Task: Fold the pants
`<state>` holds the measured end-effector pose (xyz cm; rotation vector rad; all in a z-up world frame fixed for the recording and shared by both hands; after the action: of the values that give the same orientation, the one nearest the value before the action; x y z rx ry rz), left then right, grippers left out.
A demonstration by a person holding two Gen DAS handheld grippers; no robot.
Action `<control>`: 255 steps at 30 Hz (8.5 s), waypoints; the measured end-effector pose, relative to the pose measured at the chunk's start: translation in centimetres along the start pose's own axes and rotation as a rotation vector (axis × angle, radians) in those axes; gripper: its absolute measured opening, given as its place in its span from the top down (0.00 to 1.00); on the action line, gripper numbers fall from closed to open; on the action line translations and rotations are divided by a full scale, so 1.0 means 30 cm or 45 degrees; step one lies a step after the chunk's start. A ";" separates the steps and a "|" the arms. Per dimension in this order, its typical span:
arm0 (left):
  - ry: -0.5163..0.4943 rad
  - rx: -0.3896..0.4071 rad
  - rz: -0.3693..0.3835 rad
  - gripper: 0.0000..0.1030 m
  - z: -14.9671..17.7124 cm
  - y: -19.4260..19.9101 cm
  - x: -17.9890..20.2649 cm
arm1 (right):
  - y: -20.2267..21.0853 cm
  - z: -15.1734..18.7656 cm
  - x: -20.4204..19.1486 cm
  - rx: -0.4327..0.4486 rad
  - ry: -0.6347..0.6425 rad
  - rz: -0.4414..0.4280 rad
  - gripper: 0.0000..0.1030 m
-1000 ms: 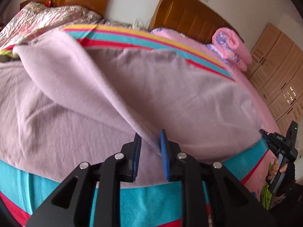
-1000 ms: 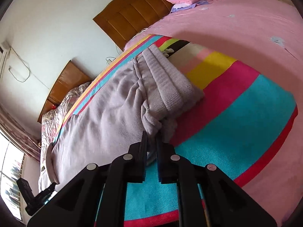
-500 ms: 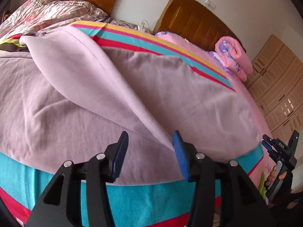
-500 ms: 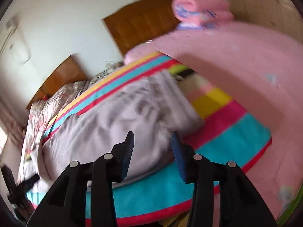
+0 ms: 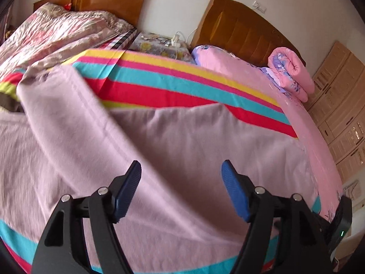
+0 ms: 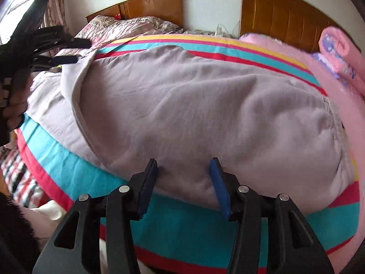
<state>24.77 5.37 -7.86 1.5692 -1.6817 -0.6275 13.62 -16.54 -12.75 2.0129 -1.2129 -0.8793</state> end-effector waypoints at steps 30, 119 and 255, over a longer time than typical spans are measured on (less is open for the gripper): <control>-0.651 -0.061 -0.082 0.06 -0.066 -0.594 0.617 | 0.013 -0.152 0.411 -0.028 -0.137 0.306 0.21; 0.539 0.162 -0.464 0.18 0.124 0.284 -1.167 | -0.795 -1.010 -1.097 -0.213 0.510 -0.859 0.94; 0.820 0.239 -0.568 0.35 0.343 0.449 -1.356 | -0.222 -0.081 -0.887 -0.126 0.841 -0.663 0.50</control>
<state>7.46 45.77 -11.25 2.0282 -0.9368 -0.1339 9.36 10.58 -10.62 2.3027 -0.2818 -0.4076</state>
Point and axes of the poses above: each gripper's, at about its wrist camera, not at the fingertips, and y roughly against the way its jaws point, x to its right, z to its underside, the point moved 8 cm from there along -y, roughly the way its jaws point, and after that the axes turned 9 degrees about -z, right-handed, at the moved point
